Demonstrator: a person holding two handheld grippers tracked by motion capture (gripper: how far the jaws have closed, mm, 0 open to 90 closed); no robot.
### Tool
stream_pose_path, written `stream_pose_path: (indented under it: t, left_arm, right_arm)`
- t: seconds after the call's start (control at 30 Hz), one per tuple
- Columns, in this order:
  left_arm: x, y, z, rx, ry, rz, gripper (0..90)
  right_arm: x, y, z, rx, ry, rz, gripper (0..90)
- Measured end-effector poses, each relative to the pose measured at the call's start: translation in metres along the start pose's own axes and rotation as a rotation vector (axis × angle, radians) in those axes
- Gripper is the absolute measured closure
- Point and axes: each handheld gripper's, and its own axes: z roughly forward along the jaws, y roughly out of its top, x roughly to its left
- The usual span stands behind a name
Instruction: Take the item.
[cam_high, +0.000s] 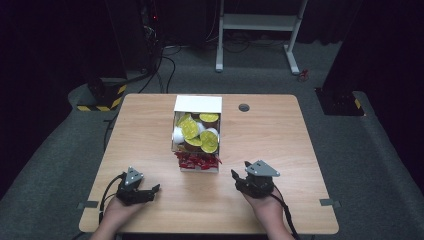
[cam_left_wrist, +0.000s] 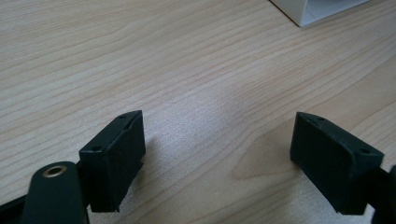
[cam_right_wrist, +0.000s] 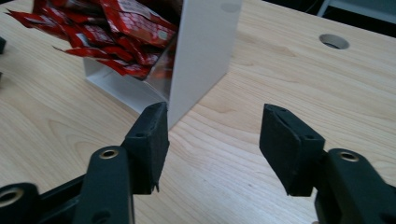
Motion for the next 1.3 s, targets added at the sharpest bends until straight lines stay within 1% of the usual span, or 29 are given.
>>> stream_pose_path:
  t: [0.13, 0.2, 0.23, 0.27, 0.3, 0.37, 0.4, 0.43, 0.53, 0.7, 0.77, 0.8, 1.1, 1.17, 1.2, 1.23, 1.3]
  left_arm:
    - [0.000, 0.000, 0.000, -0.001, 0.000, 0.001, 18.4]
    - [0.000, 0.000, 0.000, -0.001, -0.001, 0.000, 18.3]
    - [0.000, 0.000, 0.000, -0.001, -0.001, 0.000, 18.3]
    - [0.000, 0.000, 0.000, -0.001, -0.001, 0.001, 18.3]
    - [0.000, 0.000, 0.000, -0.001, 0.000, 0.001, 18.3]
    - [0.000, 0.000, 0.000, -0.001, 0.000, 0.001, 18.3]
    - [0.000, 0.000, 0.000, 0.000, -0.002, 0.001, 18.3]
    - [0.000, 0.000, 0.000, 0.000, -0.002, 0.003, 18.3]
    - [0.000, 0.000, 0.000, 0.000, -0.002, 0.004, 18.3]
    - [0.000, 0.000, 0.000, 0.000, -0.003, 0.004, 18.3]
    - [0.000, 0.000, 0.000, 0.000, -0.003, 0.004, 18.3]
    - [0.000, 0.000, 0.000, -0.002, -0.002, 0.004, 18.3]
    - [0.000, 0.000, 0.000, 0.000, -0.005, 0.007, 18.3]
    - [0.000, 0.000, 0.000, -0.002, -0.007, 0.010, 18.3]
    - [0.001, 0.000, 0.000, 0.001, -0.002, 0.020, 18.3]
    - [0.000, 0.000, 0.000, 0.000, -0.007, 0.012, 18.4]
    - [0.000, 0.000, 0.000, 0.000, -0.005, 0.018, 18.4]
  right_arm:
    - [0.005, 0.004, 0.002, -0.004, 0.021, -0.007, 39.3]
    - [0.007, 0.006, 0.002, -0.005, 0.024, -0.002, 40.1]
    - [0.007, 0.007, 0.003, -0.005, 0.025, -0.008, 40.2]
    - [0.007, 0.008, 0.003, -0.005, 0.031, -0.001, 40.3]
    - [0.007, 0.009, 0.003, -0.008, 0.036, -0.007, 40.3]
    - [0.008, 0.010, 0.003, -0.010, 0.037, -0.004, 40.3]
    - [0.009, 0.012, 0.004, -0.014, 0.034, -0.014, 40.3]
    - [0.009, 0.013, 0.004, -0.013, 0.034, -0.011, 40.4]
    - [0.012, 0.015, 0.006, -0.015, 0.040, -0.024, 40.7]
    - [0.017, 0.017, 0.010, -0.016, 0.050, -0.027, 42.7]
    - [0.019, 0.017, 0.013, -0.015, 0.055, -0.039, 42.9]
    - [0.020, 0.017, 0.014, -0.013, 0.057, -0.031, 43.4]
    - [0.025, 0.022, 0.020, -0.025, 0.068, -0.040, 44.1]
    - [0.026, 0.024, 0.022, -0.025, 0.068, -0.042, 44.2]
    - [0.027, 0.024, 0.022, -0.026, 0.068, -0.039, 44.3]
    - [0.027, 0.024, 0.022, -0.025, 0.069, -0.036, 44.4]
    - [0.027, 0.025, 0.023, -0.028, 0.068, -0.038, 44.8]
